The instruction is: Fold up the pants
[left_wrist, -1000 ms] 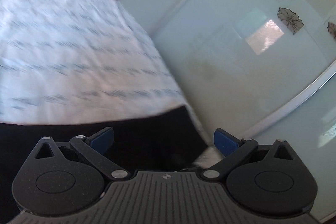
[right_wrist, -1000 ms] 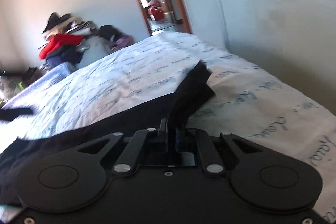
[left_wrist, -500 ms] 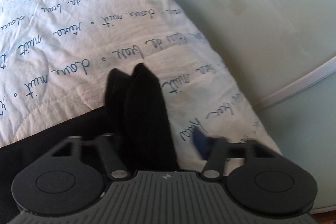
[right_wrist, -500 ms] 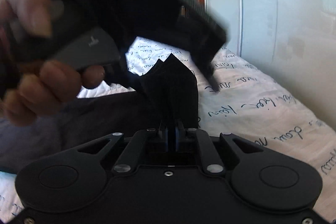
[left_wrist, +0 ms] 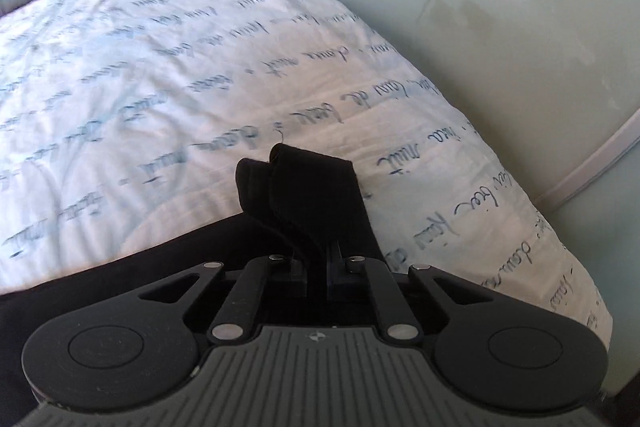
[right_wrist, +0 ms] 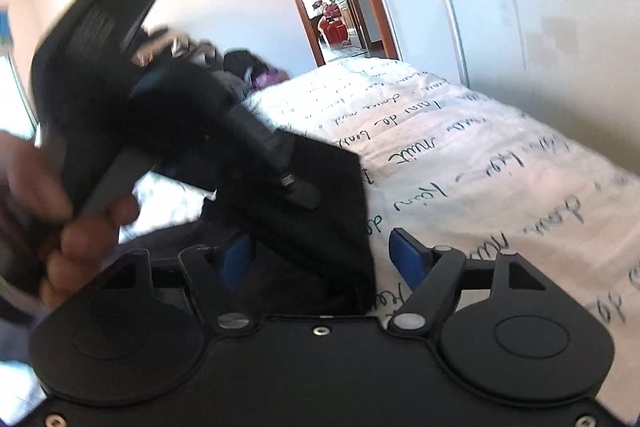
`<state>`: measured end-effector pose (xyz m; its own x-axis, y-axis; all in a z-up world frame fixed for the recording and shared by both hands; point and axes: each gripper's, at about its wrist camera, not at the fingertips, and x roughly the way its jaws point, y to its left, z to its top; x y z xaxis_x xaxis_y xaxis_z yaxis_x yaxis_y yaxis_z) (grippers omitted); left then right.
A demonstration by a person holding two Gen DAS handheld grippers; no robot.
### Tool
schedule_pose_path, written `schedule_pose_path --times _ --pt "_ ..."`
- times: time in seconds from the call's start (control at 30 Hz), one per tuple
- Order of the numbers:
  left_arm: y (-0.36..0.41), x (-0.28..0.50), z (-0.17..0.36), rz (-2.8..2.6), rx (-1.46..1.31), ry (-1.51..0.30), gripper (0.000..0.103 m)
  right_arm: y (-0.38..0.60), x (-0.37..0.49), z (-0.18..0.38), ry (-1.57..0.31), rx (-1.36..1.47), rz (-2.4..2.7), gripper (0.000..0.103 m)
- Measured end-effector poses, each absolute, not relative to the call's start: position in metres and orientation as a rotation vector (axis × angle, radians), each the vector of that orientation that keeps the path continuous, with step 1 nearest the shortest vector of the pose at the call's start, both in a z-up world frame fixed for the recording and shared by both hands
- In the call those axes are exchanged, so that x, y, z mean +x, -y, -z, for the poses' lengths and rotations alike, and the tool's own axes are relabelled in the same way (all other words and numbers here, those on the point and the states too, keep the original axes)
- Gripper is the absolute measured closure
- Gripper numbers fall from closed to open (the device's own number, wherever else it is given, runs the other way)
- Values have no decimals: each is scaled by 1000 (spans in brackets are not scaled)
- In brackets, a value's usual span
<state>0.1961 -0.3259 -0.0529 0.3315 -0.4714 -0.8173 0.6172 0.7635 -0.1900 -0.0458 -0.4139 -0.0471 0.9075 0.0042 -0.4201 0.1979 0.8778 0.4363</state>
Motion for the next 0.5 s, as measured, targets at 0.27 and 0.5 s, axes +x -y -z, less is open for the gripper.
schedule_pose_path --times 0.27,0.5 --pt "233 178 42 654 202 -925 93 413 -60 43 -473 662 42 27" --pt "90 198 56 509 137 -1029 92 392 -55 39 -511 670 -14 24"
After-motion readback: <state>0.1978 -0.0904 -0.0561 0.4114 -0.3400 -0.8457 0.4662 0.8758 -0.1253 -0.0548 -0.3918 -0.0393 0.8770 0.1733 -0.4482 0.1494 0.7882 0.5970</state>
